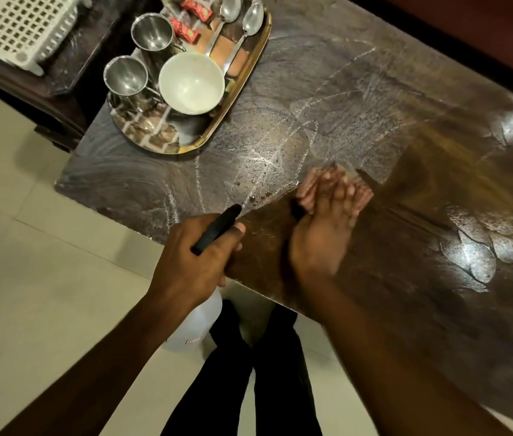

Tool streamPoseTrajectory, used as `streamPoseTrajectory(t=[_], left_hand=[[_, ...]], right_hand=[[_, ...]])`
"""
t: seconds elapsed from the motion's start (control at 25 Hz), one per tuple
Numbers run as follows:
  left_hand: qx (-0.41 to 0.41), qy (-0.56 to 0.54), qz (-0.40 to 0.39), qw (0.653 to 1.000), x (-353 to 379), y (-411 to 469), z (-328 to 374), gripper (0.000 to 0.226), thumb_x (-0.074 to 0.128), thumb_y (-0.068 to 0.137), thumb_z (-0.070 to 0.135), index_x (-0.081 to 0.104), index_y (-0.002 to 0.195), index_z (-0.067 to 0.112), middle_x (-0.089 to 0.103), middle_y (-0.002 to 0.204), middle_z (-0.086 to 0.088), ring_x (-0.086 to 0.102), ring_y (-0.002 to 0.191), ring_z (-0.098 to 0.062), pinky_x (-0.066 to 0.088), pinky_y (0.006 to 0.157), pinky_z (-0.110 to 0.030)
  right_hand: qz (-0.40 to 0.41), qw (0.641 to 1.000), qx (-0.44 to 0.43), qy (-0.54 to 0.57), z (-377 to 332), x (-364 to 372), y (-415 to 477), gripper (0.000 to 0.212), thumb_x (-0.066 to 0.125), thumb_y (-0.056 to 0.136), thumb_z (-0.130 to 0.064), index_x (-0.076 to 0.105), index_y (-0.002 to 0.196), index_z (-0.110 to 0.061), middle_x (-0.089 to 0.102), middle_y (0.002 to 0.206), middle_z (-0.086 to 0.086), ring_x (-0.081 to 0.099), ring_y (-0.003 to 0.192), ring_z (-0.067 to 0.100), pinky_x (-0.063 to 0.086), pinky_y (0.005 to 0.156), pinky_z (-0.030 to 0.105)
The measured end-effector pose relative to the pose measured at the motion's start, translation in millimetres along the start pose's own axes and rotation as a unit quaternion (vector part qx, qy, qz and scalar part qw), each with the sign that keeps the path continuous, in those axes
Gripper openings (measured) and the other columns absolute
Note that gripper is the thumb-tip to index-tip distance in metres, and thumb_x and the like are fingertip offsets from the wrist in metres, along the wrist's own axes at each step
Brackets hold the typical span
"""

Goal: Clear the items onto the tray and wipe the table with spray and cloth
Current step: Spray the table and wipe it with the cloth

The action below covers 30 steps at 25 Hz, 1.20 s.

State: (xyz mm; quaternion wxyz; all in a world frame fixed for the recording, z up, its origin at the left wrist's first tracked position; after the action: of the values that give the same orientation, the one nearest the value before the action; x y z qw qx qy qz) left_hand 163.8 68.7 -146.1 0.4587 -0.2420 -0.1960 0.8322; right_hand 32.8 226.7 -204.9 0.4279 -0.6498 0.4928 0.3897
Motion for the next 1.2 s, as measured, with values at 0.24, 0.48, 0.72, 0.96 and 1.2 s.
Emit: streamPoseTrajectory(t=[0.24,0.48,0.72,0.96,1.2], left_hand=[[-0.021,0.060,-0.002,0.998,7.5,8.8,3.9,0.037,0.075,0.093,0.051,0.079,0.087,0.015,0.074,0.076,-0.011,0.067,0.054,-0.028,0.051,0.062,-0.040],[-0.033,0.026,-0.019,0.999,5.8,16.1,10.1,0.042,0.074,0.092,0.048,0.068,0.084,0.007,0.068,0.072,-0.015,0.060,0.042,-0.024,0.047,0.050,-0.033],[0.042,-0.036,0.012,0.998,16.8,41.3,41.5,0.022,0.071,0.098,0.037,0.080,0.085,0.022,0.078,0.078,-0.011,0.055,0.036,-0.025,0.046,0.043,-0.026],[0.040,-0.030,0.027,0.998,37.5,76.5,62.3,0.037,0.073,0.093,0.044,0.078,0.087,0.007,0.072,0.074,-0.027,0.062,0.046,-0.041,0.050,0.050,-0.032],[0.052,-0.012,0.032,0.998,47.3,95.1,81.3,0.039,0.068,0.099,0.031,0.068,0.071,0.003,0.064,0.062,-0.020,0.056,0.035,-0.029,0.043,0.040,-0.024]], right_hand=[[-0.237,0.887,-0.396,-0.010,-50.8,34.7,-56.4,0.043,0.058,0.085,-0.036,0.077,0.118,-0.016,0.077,0.119,0.011,0.065,0.127,0.035,0.044,0.117,0.040],[-0.124,0.928,-0.334,-0.112,-3.9,-10.1,111.3,0.076,0.045,0.104,-0.026,0.011,0.172,-0.030,0.009,0.180,0.004,0.004,0.167,0.027,0.008,0.136,0.051],[-0.121,0.949,-0.289,-0.034,-49.9,6.5,91.7,0.074,0.042,0.104,-0.031,0.015,0.172,-0.023,0.011,0.180,0.007,-0.001,0.168,0.026,0.008,0.135,0.051],[-0.268,0.766,-0.580,-0.077,-66.4,7.4,96.4,0.045,0.063,0.081,-0.028,0.076,0.118,-0.006,0.074,0.127,0.018,0.067,0.127,0.031,0.053,0.109,0.023],[-0.127,0.916,-0.364,-0.109,-34.7,-30.2,278.7,0.076,0.044,0.099,-0.023,0.020,0.171,-0.030,0.015,0.180,0.007,0.010,0.167,0.031,0.011,0.135,0.052]])
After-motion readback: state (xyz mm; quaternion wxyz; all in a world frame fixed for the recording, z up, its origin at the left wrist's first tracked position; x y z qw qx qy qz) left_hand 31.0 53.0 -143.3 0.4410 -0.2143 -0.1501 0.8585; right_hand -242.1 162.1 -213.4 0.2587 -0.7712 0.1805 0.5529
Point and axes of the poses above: each hand's wrist, its own y-axis towards the middle knuckle, its own x-axis out of the palm, z = x × y, the point moved 2 cm from there along y, towards the middle knuckle
